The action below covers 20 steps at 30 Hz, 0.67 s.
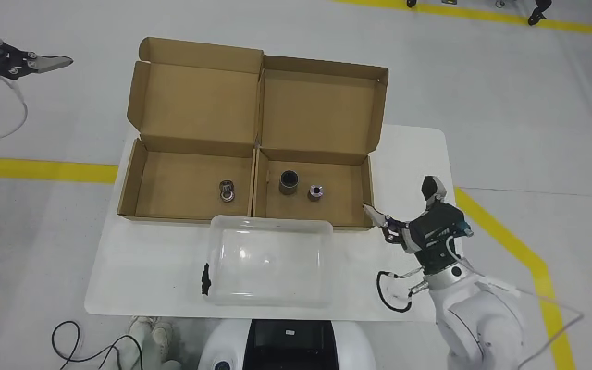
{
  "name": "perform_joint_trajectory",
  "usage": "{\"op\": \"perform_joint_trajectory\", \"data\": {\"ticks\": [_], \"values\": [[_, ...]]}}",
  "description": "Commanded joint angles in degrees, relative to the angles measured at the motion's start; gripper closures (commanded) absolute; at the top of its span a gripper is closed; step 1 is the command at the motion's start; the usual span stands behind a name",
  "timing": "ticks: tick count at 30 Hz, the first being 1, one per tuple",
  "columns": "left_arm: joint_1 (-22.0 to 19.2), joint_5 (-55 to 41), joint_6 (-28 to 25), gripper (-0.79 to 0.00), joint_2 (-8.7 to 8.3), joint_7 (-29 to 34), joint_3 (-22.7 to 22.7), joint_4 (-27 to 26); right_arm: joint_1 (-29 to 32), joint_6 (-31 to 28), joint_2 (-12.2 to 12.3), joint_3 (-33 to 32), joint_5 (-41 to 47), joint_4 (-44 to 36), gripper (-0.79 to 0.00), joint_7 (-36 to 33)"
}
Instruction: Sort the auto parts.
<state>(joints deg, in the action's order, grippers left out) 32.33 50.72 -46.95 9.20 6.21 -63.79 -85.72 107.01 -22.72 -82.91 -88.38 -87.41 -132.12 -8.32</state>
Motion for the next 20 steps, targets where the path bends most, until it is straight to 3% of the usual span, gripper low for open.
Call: {"op": "perform_joint_trajectory", "data": {"ticks": [1, 20], "values": [[0.00, 0.00, 0.00, -0.785, 0.00, 0.00, 0.00, 0.00, 1.94, 0.54, 0.16, -0.61, -0.64, -0.81, -0.785, 0.81], [0.00, 0.00, 0.00, -0.785, 0.00, 0.00, 0.00, 0.00, 4.10, 1.80, 0.58, -0.77, -1.37, -0.72, -0.785, 3.33]]}}
